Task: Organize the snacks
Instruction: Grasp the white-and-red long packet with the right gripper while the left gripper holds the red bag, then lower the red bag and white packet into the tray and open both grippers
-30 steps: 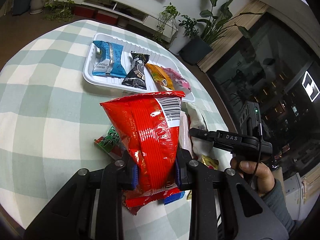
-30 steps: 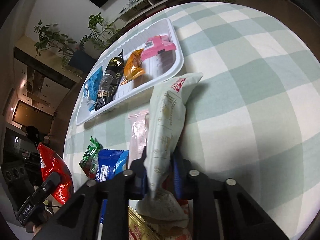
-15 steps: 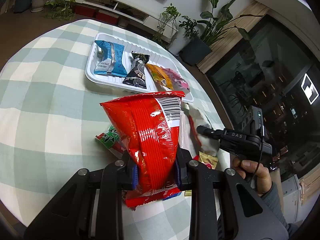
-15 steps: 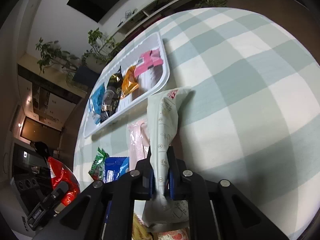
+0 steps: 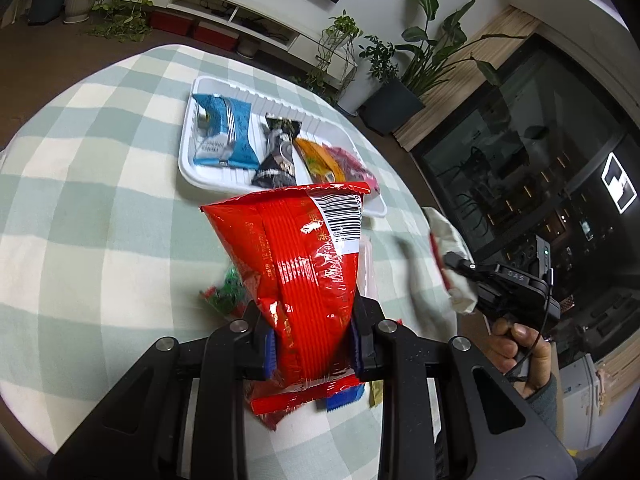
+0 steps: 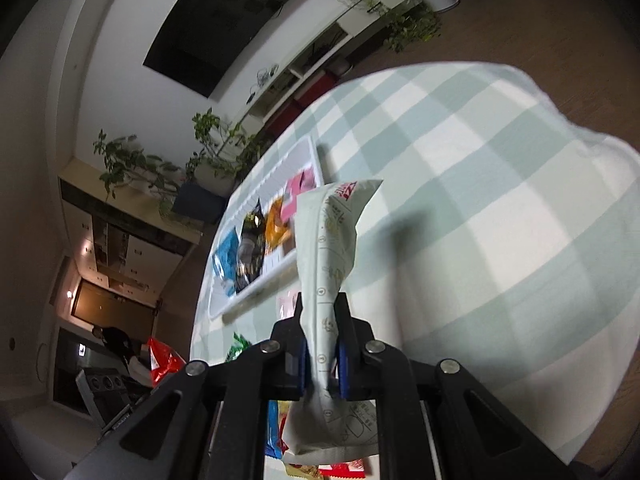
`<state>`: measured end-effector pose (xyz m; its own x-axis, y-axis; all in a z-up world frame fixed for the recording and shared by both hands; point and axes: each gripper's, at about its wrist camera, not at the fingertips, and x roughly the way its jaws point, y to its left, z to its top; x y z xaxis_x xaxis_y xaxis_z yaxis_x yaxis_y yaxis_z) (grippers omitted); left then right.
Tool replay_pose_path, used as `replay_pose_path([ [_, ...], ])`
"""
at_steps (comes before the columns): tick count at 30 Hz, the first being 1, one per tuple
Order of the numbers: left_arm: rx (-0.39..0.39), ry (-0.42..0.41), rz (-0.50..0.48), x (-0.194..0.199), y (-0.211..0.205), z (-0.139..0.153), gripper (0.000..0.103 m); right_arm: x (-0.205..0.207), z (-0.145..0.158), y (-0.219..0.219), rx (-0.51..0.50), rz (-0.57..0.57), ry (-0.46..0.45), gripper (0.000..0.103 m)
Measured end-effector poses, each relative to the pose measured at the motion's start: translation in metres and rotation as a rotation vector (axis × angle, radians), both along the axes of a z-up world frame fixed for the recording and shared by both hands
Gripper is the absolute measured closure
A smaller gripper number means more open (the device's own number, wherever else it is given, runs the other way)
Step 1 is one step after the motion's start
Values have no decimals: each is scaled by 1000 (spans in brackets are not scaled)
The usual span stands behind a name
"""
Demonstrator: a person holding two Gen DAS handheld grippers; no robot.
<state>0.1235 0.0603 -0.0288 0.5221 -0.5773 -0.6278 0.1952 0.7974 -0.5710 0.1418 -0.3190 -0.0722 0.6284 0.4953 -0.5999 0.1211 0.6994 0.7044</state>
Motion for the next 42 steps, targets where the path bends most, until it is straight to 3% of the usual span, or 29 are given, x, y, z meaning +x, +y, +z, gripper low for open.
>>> replay_pose_path([
  [8,60,-49,37,47,17,33,79,31,45,-28,-76,-64,-72,91],
  [12,97,-68,37,85,13,50,79,67,75,4,-158,18,-144,91],
  [16,113,-57,33,122,3,53,79,113,81,51,-211,120,-165,91],
  [24,234,25,-23,188,-27,20,79,181,36,128,-356,261,-73,91],
  [34,327,64,-74,211,-48,-23,79,193,-26,132,-393,255,45,91],
  [42,364,79,-107,205,-54,-39,79,185,-43,130,-360,235,70,91],
])
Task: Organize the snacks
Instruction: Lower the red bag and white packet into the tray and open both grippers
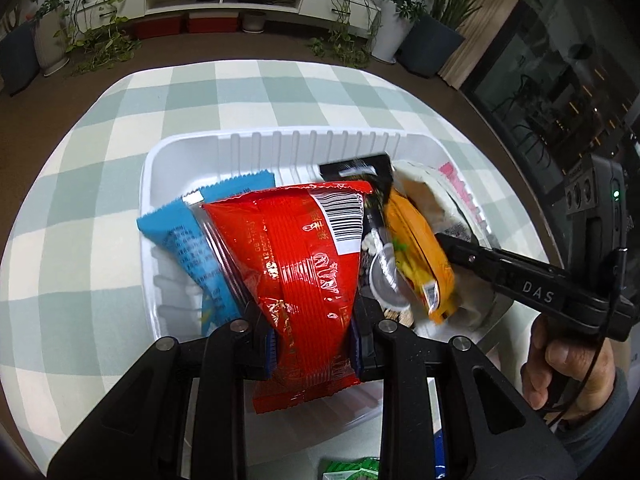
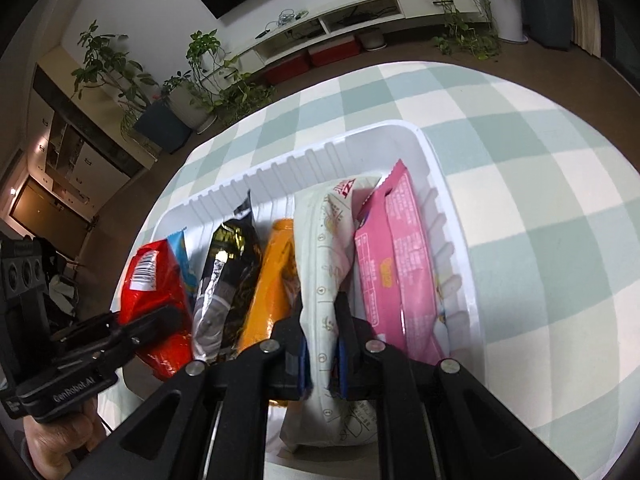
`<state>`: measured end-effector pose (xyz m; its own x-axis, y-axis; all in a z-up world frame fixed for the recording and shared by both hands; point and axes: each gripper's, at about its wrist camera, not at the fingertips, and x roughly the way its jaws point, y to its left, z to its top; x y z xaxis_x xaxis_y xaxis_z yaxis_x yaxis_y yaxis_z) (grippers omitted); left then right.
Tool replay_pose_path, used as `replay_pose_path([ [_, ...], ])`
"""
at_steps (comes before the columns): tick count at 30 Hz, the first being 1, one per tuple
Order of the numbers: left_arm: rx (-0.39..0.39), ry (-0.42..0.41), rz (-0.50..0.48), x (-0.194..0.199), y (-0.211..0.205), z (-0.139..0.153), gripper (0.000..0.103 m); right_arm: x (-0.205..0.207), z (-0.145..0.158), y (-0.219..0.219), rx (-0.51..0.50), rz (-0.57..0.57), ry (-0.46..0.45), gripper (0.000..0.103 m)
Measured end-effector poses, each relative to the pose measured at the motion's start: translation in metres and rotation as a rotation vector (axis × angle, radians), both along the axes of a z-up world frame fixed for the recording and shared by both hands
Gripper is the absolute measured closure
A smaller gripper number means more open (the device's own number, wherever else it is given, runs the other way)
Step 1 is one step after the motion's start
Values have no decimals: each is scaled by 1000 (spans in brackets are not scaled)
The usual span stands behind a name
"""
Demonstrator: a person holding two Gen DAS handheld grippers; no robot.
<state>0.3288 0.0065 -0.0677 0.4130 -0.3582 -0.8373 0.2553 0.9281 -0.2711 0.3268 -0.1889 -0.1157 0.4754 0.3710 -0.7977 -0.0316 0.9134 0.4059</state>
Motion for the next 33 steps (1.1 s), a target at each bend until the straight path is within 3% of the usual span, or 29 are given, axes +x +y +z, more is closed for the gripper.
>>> replay_pose_path([
  [7,19,0,-12,-5,-7,-6,79,-13,2,6,-8,8,7,91],
  [18,14,-3,2,-5,-8,-6,75,-1,6,12,-46,27,11,90],
  [20,13,-6,3,-6,-8,-4,69,0,6,12,-47,29,12,89],
  [25,11,-27,4,-11,-12,4,40,-1,10,12,-52,22,0,81],
  [27,6,-40,7,-15,-10,10,39,-4,16,12,-63,15,-16,72],
  [29,-3,-53,17,-20,-6,18,37,-7,24,12,-70,12,-34,69],
  [33,-31,-92,24,-37,2,38,26,-18,48,13,-71,15,-87,55],
])
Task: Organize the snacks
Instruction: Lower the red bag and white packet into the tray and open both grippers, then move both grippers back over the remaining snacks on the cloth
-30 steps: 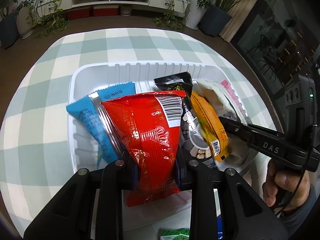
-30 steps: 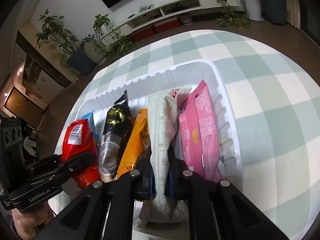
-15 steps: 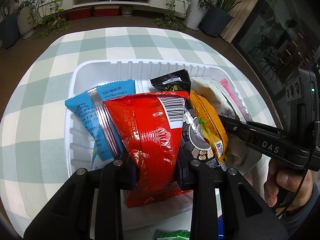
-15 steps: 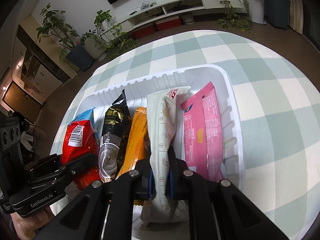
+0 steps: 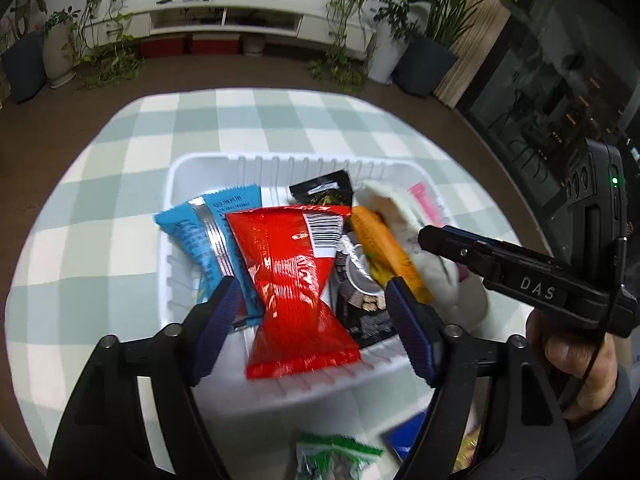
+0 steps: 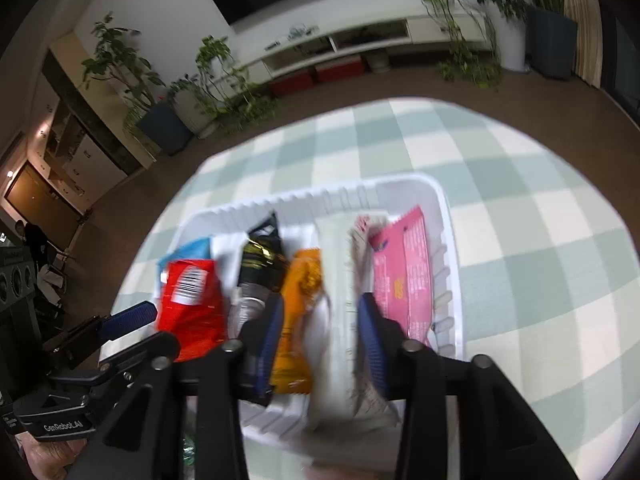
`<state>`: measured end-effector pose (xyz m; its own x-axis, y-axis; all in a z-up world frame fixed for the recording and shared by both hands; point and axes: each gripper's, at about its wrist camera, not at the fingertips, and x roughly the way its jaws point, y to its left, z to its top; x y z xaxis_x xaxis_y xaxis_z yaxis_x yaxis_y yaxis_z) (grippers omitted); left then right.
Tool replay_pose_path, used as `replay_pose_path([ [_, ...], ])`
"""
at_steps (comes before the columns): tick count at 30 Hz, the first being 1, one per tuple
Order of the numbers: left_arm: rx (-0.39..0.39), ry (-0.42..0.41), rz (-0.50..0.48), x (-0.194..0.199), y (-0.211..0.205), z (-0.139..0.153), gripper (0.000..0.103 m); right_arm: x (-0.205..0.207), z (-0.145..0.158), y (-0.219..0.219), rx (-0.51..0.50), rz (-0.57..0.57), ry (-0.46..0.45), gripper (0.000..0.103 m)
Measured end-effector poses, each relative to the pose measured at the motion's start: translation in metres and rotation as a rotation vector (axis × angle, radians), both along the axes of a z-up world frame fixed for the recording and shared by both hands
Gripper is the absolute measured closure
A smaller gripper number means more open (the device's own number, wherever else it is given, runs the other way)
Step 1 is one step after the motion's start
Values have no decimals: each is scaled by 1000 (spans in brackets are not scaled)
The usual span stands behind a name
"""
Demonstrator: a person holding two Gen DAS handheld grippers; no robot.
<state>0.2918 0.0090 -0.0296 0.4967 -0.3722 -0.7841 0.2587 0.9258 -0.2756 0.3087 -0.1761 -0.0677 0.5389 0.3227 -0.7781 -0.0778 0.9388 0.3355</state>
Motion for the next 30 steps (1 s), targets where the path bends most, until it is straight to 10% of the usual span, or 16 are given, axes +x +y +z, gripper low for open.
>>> replay_pose_path([
  [8,-59,-97,2,-79,27,38,0,-69,57,-16,122,25,-122,17],
  [17,-41,-176,-74,-187,23,36,0,-179,63,-43,151,-18,-181,16],
  [26,134,-105,-246,-238,-6,-3,3,-256,26,-58,202,-81,-141,16],
  [30,221,-111,-361,-244,-21,-9,21,-263,13,-58,192,-76,-108,21],
])
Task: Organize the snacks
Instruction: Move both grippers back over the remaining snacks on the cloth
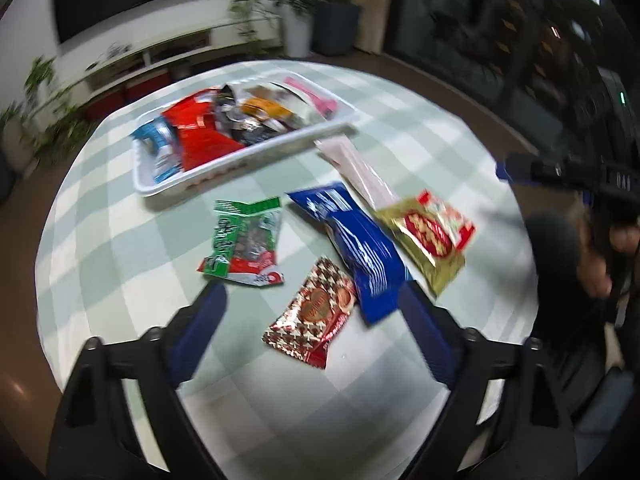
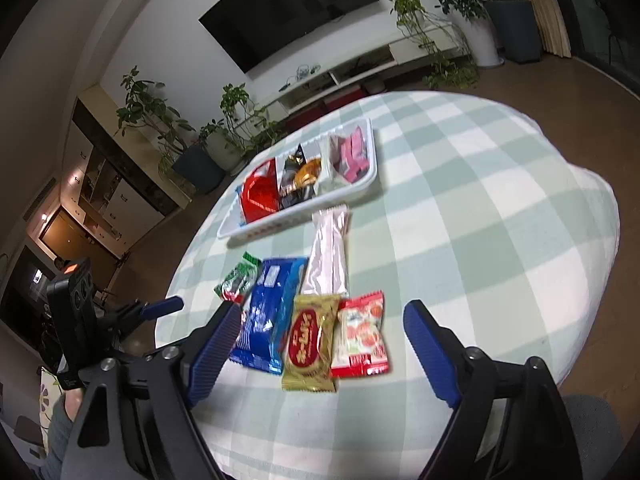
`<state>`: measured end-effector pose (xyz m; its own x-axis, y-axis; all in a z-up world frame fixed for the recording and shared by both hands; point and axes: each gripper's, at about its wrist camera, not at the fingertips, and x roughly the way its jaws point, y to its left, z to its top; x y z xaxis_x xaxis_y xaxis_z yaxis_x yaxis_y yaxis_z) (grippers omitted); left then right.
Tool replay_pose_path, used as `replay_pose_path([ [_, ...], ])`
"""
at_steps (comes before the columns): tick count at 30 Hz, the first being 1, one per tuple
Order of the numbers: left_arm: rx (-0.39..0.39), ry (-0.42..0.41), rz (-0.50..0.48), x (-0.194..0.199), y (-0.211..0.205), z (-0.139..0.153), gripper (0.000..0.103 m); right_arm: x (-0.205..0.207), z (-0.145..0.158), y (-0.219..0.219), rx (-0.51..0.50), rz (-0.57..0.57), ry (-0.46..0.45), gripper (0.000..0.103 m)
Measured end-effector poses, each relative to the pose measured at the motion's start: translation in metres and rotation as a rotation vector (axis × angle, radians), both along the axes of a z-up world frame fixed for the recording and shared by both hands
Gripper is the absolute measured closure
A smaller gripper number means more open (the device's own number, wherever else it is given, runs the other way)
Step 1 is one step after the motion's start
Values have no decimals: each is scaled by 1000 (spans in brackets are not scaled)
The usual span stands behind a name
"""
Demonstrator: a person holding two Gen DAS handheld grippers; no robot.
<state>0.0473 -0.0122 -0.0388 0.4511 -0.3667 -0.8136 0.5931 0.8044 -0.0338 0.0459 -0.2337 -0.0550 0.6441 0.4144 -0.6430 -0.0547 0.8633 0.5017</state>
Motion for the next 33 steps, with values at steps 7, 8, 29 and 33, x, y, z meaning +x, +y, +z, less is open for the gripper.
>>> replay_pose_path([
  [7,168,75,-125,13,-19,-28,38,-7,1,6,-14,30,-14,27],
  [8,176,85,-133,15,-20,-31,40,-8,0,7,-13,34,-14,28],
  [29,204,203,-146,45,-40,-54,47,-8,-1,16,0,77,-2,29],
  [33,184,213,-108,47,-36,-53,61,-8,-1,18,0,82,0,30],
])
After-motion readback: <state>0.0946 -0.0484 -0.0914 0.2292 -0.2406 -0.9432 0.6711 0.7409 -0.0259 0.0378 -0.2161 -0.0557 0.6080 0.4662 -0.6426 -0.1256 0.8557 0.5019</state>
